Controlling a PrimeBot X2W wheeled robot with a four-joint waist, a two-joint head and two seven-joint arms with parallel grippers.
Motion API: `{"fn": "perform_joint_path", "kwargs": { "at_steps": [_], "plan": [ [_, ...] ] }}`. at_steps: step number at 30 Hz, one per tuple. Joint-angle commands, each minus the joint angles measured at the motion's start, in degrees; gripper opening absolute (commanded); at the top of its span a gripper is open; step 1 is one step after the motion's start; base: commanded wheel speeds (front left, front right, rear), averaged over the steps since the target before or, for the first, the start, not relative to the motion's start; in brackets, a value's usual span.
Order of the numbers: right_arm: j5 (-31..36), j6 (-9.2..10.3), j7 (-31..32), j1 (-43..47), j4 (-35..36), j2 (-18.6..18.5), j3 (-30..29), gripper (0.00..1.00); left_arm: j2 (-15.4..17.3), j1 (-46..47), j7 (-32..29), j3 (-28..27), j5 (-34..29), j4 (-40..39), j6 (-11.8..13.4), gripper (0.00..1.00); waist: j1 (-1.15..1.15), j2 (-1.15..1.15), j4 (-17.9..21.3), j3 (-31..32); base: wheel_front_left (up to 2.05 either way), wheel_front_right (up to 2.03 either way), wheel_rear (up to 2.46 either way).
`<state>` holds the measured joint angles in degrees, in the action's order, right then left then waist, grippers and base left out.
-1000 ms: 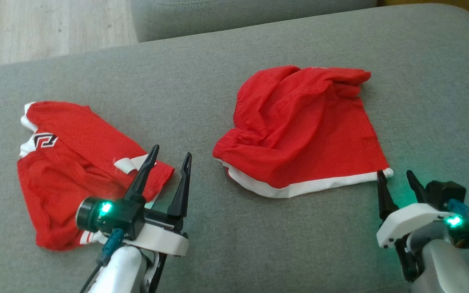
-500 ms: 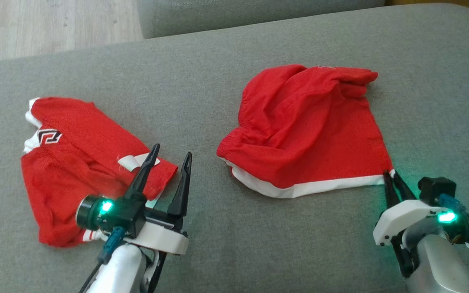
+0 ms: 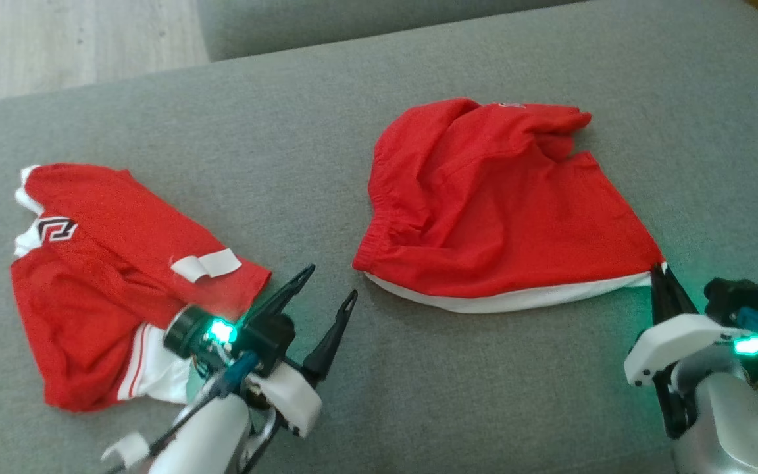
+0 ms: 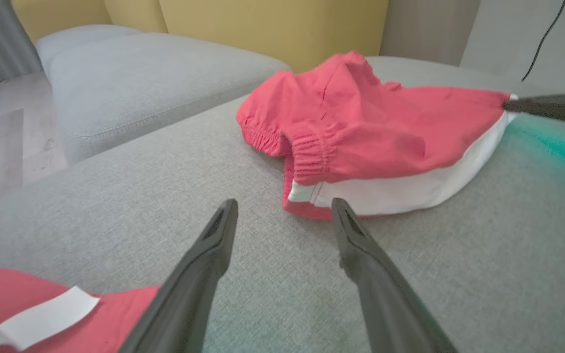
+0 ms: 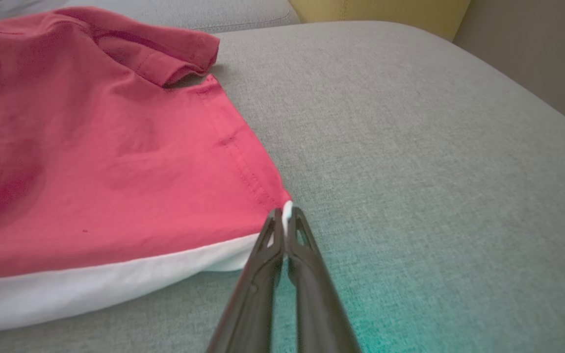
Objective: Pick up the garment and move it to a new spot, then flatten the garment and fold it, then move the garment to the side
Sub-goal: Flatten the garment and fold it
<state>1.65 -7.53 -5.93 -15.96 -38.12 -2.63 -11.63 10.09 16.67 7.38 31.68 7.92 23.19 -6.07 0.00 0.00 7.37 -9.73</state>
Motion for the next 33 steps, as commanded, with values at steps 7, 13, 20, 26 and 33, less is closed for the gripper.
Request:
{"fn": "perform_joint_path", "kwargs": {
  "at_steps": [7,13,20,26,33],
  "plan": [
    [-1.1,0.04,0.4,-4.3,1.5,-0.2,2.7,0.00,2.8,9.4,-0.6,4.1,-0.1,3.3,-1.3,1.00,0.00,0.00,2.1,-2.0,0.00,0.00,0.00],
    [-1.5,0.04,0.2,-5.1,0.8,-0.2,3.4,0.00,3.5,13.0,0.6,9.8,3.2,5.6,-1.4,1.00,0.00,0.00,3.0,-2.7,0.00,0.00,0.00],
    [-1.2,0.04,-0.1,-5.6,-0.1,-0.2,3.5,0.00,4.2,16.2,2.9,14.9,7.0,7.3,-1.4,1.00,0.00,0.00,3.3,-2.9,0.00,0.00,0.00],
    [-0.7,0.04,0.0,-6.0,-0.3,-0.2,3.2,0.00,5.6,17.5,3.9,18.7,8.9,8.0,-1.4,0.00,0.00,0.00,3.2,-2.7,0.00,0.00,0.00],
    [-0.1,0.04,-0.8,-5.8,0.8,-0.2,2.8,0.00,7.0,17.5,5.1,19.2,9.6,7.4,-1.3,0.00,0.00,0.00,2.5,-0.8,0.00,0.00,0.00]
  ]
}}
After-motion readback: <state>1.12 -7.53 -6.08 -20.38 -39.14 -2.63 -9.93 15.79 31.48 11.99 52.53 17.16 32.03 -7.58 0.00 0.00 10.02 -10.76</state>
